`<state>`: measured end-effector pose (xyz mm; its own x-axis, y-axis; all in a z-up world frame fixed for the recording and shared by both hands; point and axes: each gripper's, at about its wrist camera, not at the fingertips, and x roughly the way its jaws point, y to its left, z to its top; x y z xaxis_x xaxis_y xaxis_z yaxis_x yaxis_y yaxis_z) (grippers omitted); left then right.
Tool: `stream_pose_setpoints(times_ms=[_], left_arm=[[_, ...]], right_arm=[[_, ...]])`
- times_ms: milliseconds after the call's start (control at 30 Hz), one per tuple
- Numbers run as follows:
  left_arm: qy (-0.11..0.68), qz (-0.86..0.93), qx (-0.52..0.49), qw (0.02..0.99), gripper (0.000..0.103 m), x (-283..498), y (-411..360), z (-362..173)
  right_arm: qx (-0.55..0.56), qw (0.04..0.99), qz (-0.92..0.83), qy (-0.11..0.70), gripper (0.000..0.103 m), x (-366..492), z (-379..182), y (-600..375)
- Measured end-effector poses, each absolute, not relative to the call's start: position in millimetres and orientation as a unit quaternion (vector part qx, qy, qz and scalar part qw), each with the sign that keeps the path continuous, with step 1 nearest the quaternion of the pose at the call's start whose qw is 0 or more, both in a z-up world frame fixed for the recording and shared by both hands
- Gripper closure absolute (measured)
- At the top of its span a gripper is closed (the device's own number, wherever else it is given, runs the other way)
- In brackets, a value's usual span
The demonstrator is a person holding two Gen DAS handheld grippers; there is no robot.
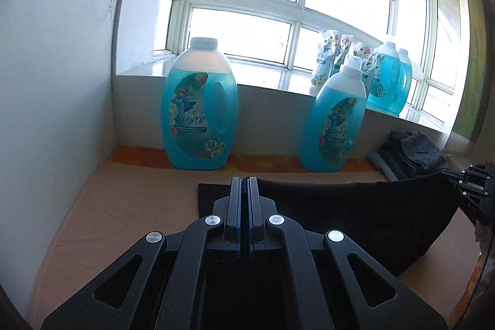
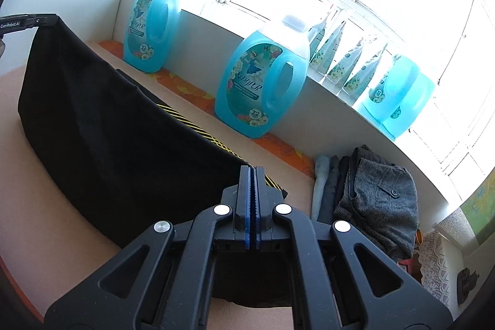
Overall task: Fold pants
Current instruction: 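Lift the pants edge with both grippers and fold it over toward the bottles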
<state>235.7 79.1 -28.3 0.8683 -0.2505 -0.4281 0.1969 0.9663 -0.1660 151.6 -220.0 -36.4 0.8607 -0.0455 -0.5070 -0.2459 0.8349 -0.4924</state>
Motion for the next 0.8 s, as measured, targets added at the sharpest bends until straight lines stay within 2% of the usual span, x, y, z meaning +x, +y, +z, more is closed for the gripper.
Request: stream_pose_setpoints(times_ms=[200,467,800], left_arm=[[0.241,-0.105,-0.040,0.964,0.101,289,71,-39],[0.267,-0.086,-0.010,0.960,0.101,350,63,-67],[0.318,-0.072,0.015,0.945,0.101,400,49,-116]], right_arm=[[-0.283,0.917,0.051,0.276,0.101,224,-43,-221],[-0.293,0.900,0.045,0.321,0.102,313,-93,-222],[-0.278,0.881,0.059,0.378,0.101,365,-149,-230]])
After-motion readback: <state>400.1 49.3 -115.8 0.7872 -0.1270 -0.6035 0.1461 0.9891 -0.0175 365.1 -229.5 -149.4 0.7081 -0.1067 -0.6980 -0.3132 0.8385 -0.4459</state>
